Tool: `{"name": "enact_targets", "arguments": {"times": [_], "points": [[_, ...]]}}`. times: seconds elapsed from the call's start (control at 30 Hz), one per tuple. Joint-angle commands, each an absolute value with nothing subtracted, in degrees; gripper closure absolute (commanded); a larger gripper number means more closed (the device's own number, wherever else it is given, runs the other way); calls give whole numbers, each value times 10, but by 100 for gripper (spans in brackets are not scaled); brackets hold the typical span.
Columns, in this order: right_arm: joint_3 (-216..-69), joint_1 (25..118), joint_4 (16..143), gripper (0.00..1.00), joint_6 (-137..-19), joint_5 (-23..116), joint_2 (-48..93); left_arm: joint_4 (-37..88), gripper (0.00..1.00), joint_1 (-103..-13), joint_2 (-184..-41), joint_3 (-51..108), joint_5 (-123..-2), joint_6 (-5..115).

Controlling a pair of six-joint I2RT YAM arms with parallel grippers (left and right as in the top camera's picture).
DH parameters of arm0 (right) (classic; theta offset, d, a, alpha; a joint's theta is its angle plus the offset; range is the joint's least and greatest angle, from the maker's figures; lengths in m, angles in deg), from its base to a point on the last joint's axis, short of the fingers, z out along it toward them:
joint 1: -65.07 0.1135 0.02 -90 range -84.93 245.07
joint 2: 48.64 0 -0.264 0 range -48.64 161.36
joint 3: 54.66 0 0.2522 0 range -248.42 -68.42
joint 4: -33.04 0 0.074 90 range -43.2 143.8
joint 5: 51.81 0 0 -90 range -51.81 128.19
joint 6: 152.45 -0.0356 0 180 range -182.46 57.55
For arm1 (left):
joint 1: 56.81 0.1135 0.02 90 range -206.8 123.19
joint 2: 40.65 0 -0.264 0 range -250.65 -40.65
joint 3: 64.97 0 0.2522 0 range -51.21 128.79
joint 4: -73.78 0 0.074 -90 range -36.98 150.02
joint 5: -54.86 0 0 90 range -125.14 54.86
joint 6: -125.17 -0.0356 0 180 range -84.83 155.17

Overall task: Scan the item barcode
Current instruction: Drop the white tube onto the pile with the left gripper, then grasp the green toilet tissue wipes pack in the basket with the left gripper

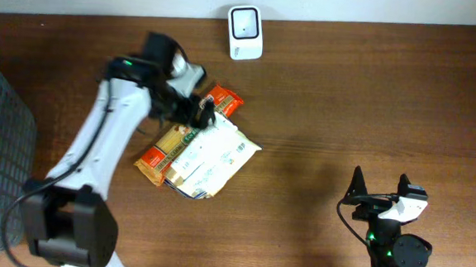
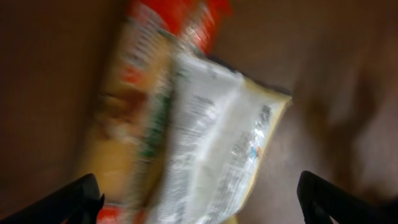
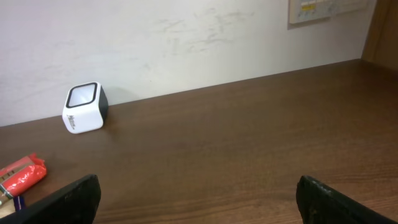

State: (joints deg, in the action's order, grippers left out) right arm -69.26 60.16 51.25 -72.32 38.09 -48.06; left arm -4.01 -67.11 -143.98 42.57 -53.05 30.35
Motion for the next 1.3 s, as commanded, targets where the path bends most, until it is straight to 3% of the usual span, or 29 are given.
{"name": "enact_targets", "arguments": {"times": [0.0, 0.1, 0.27, 0.37, 0.77, 1.27], "points": [[-687, 598, 513, 1, -719, 375, -484, -73, 1, -576, -1364, 589, -435, 309], [-687, 598, 513, 1, -719, 375, -484, -75, 1, -440, -1334, 674, -362, 309], [-687, 598, 513, 1, -719, 375, -484, -65, 1, -213, -1346, 677, -337, 351], [-687, 598, 513, 1, -719, 375, -484, -74, 1, -131, -1393, 675, -338, 356], [-687, 598, 513, 1, -719, 375, -484, -68, 1, -52, -1607, 669, -336, 294], [-687, 598, 513, 1, -719, 375, -484, 58, 0, -52, -1803, 669, -338, 251]]}}
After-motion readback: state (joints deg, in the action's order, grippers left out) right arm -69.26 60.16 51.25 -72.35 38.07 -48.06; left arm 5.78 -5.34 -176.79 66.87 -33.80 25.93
